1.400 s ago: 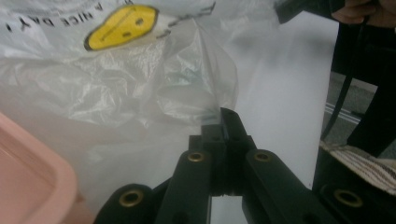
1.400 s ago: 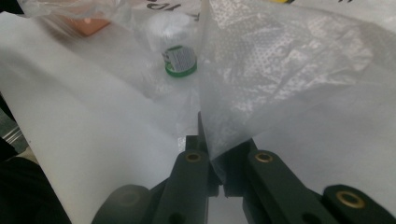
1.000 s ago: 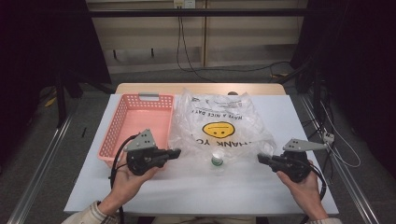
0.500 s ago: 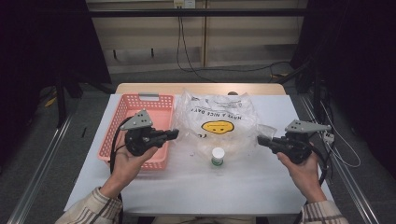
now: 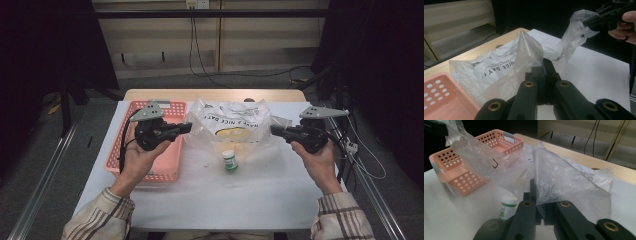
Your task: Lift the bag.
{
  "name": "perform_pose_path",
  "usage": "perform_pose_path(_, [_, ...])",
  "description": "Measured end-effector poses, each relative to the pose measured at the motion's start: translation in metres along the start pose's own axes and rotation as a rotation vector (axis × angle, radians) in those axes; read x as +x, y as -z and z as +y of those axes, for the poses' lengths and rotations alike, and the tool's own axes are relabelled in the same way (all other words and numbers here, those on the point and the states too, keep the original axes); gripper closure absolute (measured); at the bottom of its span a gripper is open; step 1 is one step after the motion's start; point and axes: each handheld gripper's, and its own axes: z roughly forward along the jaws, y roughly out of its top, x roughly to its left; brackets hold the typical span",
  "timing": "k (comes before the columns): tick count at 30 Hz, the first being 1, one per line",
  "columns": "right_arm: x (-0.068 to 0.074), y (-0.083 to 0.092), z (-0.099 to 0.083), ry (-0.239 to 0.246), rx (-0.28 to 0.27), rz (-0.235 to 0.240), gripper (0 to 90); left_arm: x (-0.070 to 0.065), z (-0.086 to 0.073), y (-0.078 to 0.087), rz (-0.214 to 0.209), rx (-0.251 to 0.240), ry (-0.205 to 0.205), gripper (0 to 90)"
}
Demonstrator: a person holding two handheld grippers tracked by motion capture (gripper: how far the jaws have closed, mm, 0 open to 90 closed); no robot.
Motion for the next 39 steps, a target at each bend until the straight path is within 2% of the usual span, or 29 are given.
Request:
perform_pose_path(10, [-0.01, 0.009, 0.026, 0.0, -0.044, -0.031, 90.0, 0.01, 0.021, 0.011, 0.035, -0.043, 0.004, 90.0])
perform_pose_path(13, [-0.012, 0.014, 0.035, 0.005, -0.063, -0.039, 90.0, 0.009, 0.029, 0.016, 0.043, -0.06, -0.006, 90.0])
perform_pose_path(21, [-0.012, 0.029, 0.06, 0.015, -0.147, -0.053, 90.0, 0.003, 0.047, 0.025, 0.032, -0.127, -0.027, 90.0])
perform_pose_path(24, [-0.011, 0.032, 0.069, 0.02, -0.166, -0.055, 90.0, 0.004, 0.054, 0.029, 0.042, -0.147, -0.021, 90.0])
perform_pose_path(34, [-0.012, 0.046, 0.109, 0.027, -0.255, -0.072, 90.0, 0.005, 0.084, 0.046, 0.078, -0.199, -0.04, 90.0])
perform_pose_path(39, [-0.008, 0.054, 0.13, 0.044, -0.297, -0.076, 90.0, 0.002, 0.097, 0.046, 0.077, -0.222, -0.038, 90.0])
